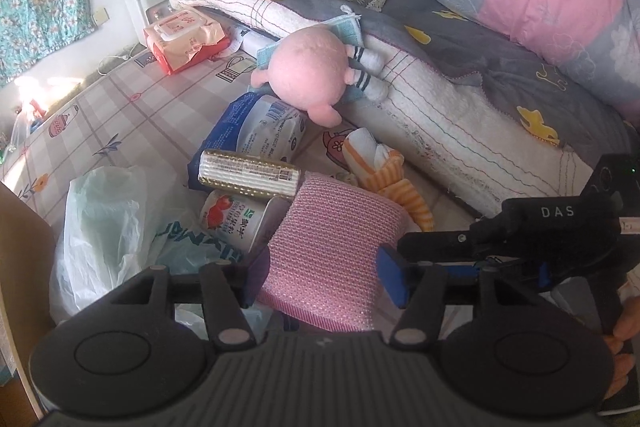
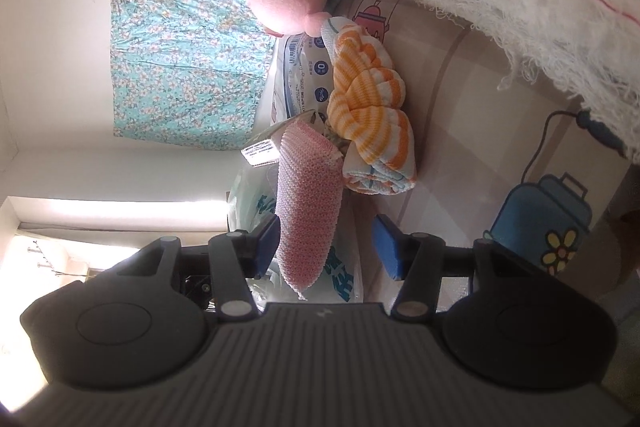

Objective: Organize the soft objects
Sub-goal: 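Lift the pink knitted pad with the right gripper toward the box, then carry the pink pad with the right gripper over the cardboard box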

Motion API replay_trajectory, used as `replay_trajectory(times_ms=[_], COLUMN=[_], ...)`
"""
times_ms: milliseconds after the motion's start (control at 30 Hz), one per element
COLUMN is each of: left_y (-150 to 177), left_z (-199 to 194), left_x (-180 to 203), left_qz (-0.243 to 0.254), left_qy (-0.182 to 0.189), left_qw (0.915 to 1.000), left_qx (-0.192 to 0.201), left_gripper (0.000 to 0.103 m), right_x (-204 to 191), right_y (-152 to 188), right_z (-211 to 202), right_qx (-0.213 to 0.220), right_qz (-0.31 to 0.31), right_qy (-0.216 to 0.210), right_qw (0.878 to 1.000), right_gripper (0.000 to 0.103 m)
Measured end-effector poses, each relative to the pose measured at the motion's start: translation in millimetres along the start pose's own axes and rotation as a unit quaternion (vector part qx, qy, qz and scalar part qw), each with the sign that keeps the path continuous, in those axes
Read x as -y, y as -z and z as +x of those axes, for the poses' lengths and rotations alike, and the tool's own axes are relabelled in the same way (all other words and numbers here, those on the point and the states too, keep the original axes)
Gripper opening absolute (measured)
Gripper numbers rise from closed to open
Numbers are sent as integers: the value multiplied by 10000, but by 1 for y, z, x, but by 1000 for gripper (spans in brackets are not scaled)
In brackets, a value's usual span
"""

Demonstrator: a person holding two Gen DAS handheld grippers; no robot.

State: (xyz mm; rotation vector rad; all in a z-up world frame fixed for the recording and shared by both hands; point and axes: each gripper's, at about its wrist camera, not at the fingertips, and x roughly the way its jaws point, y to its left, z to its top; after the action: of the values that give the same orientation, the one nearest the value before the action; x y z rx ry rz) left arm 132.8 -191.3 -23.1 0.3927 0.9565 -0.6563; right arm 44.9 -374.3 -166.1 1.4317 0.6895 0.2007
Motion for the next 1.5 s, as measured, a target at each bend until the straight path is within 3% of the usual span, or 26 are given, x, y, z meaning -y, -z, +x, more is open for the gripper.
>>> replay_trajectory(times_ms=[200, 567, 833, 1167, 1367, 1500], left_y=[-10, -21, -27, -15, -5, 10], left_z=[28, 44, 51, 12, -27, -62], left_x=[-16, -21, -38, -29, -31, -45], left_qz=[-18, 127, -471, -566, -732, -1036], left_qy=[226, 517, 909, 1092, 1131, 1190], left_qw=[9988, 9960, 9892, 9895, 9904, 9874], left_qx=[-435, -719, -1053, -760, -293, 107], left_gripper=[60, 63, 62, 60, 60, 58], right_x=[1, 9, 11, -11, -44, -80], right_y=[-6, -13, -10, 1, 11, 17], right_z=[4, 21, 17, -5, -16, -8], right_qx=[99, -14, 15, 169, 228, 38], right_qz=[27, 292, 422, 95, -385, -826], right_qy=[65, 42, -116, -186, -258, -370], right_qw=[9999, 9996, 9990, 9996, 9987, 9959], right_gripper=[51, 43, 32, 32, 32, 32])
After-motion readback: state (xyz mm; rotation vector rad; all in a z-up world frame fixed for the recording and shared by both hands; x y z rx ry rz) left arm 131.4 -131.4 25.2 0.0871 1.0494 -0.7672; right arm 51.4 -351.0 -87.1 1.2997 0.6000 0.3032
